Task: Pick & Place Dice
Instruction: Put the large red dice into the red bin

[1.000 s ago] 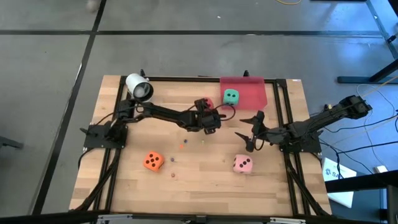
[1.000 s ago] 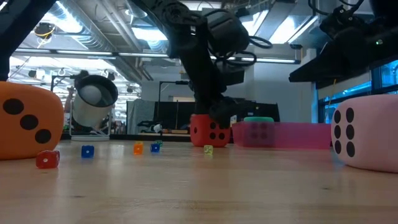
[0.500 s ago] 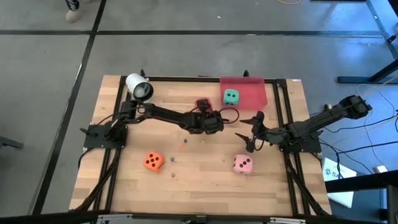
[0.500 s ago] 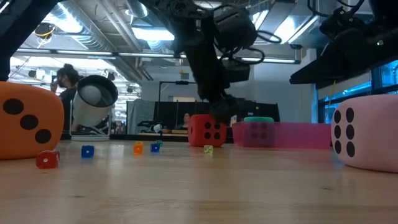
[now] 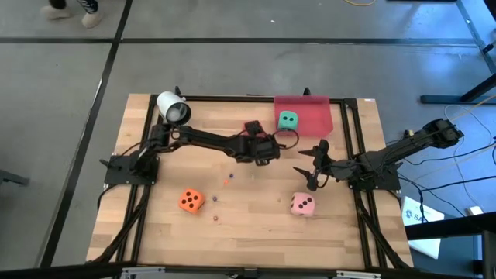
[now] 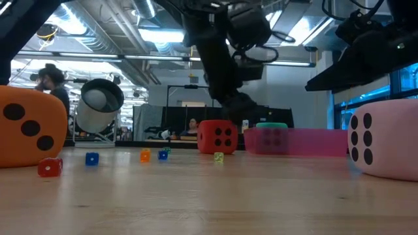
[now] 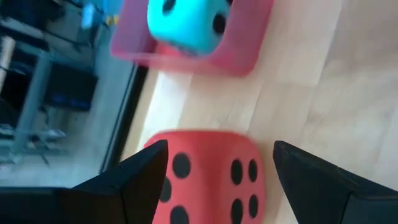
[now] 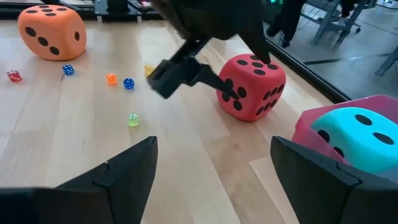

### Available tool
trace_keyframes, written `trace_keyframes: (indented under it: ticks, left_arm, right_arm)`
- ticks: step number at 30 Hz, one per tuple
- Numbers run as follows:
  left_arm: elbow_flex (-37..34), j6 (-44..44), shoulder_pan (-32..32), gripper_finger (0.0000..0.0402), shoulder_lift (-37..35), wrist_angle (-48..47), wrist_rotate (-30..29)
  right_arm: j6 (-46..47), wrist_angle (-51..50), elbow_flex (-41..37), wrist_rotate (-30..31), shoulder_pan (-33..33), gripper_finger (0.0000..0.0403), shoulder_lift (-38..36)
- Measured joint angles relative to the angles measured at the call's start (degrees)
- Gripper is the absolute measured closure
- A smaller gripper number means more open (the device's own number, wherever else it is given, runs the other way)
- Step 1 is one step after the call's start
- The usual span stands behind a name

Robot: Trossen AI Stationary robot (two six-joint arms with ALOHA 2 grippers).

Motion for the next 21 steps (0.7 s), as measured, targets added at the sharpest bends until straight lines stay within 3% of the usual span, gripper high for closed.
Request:
trace_keyframes:
  ticks: [6, 12, 21]
  left_arm:
    - [0.0, -2.4, 1.6, 0.0114, 0.0, -4.1, 1.3]
    - [0.1, -4.3, 3.3, 0.0114, 0.3, -4.6, 6.2]
    - [0.2, -3.7, 3.7, 0.0126, 3.6, -5.7, 4.6]
  right_arm:
    - [-0.1, 0.0, 0.0, -0.1, 0.0, 0.0092, 0.0]
    - [-0.2, -0.4, 0.0, -0.1, 0.0, 0.0092, 0.0]
    - [1.4, -2.1, 0.0, -0.4, 0.0, 0.0092, 0.0]
